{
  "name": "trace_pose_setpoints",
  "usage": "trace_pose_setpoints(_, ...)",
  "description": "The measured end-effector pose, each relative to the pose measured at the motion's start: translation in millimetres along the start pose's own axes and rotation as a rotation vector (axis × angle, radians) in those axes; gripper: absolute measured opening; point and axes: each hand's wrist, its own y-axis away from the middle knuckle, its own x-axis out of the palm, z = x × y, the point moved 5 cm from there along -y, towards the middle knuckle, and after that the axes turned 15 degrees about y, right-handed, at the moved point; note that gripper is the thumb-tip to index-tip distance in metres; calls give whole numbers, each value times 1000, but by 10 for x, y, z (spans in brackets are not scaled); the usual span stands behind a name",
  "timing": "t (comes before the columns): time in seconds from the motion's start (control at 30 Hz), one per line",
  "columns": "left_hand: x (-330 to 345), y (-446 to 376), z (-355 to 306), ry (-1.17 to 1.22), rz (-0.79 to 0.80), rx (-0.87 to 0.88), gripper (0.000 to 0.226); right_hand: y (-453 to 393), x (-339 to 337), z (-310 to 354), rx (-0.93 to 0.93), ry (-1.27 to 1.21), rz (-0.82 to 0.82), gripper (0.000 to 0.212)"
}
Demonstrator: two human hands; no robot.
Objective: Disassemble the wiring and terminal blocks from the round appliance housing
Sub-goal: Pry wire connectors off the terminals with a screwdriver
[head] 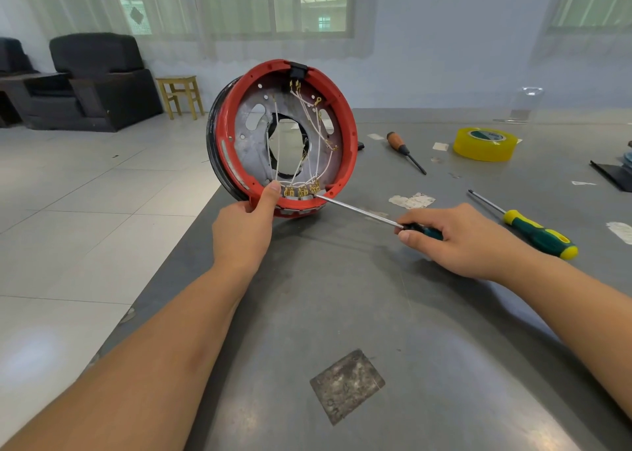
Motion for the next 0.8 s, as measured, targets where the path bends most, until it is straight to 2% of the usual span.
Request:
trace_pose_setpoints(0.47, 16, 3, -13, -8, 4, 52, 73, -2, -2, 45, -28, 78, -26, 27)
trace_pose_setpoints(0.63, 12, 16, -30, -14, 13, 47, 68, 2, 29, 86, -29, 59, 6, 37)
trace_pose_setpoints(0.8, 11, 8, -17, -14, 1, 43, 67, 3, 56, 119, -12, 11, 19, 32)
